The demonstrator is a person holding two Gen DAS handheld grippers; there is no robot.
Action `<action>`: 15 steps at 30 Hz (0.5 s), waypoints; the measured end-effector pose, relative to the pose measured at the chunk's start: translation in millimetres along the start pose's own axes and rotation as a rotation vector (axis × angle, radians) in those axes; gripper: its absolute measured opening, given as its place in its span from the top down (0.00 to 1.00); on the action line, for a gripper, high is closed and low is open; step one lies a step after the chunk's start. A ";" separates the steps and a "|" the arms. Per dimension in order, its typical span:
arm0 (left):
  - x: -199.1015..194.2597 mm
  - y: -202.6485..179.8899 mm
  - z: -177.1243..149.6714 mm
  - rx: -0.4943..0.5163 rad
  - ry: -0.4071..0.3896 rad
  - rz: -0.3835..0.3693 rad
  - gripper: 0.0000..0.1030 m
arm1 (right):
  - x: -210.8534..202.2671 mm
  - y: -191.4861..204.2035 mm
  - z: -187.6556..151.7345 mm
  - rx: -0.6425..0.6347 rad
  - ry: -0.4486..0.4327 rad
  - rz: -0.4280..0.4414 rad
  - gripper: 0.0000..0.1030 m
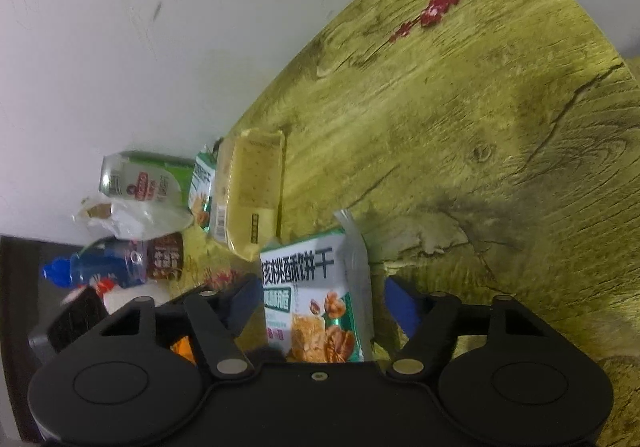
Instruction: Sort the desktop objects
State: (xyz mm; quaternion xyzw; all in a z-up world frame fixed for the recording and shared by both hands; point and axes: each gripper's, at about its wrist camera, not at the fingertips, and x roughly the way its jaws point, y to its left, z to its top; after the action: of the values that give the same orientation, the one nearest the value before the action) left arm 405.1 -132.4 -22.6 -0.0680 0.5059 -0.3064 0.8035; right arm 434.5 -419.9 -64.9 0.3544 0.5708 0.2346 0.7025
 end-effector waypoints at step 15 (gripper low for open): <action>-1.8 3.2 -3.3 -0.005 0.005 -0.017 0.43 | 0.5 1.0 -3.2 -0.039 0.012 -0.009 0.51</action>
State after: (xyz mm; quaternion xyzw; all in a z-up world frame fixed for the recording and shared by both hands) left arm 403.1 -128.2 -24.1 -0.0733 0.5079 -0.3120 0.7995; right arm 431.6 -418.2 -64.8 0.3364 0.5721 0.2447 0.7069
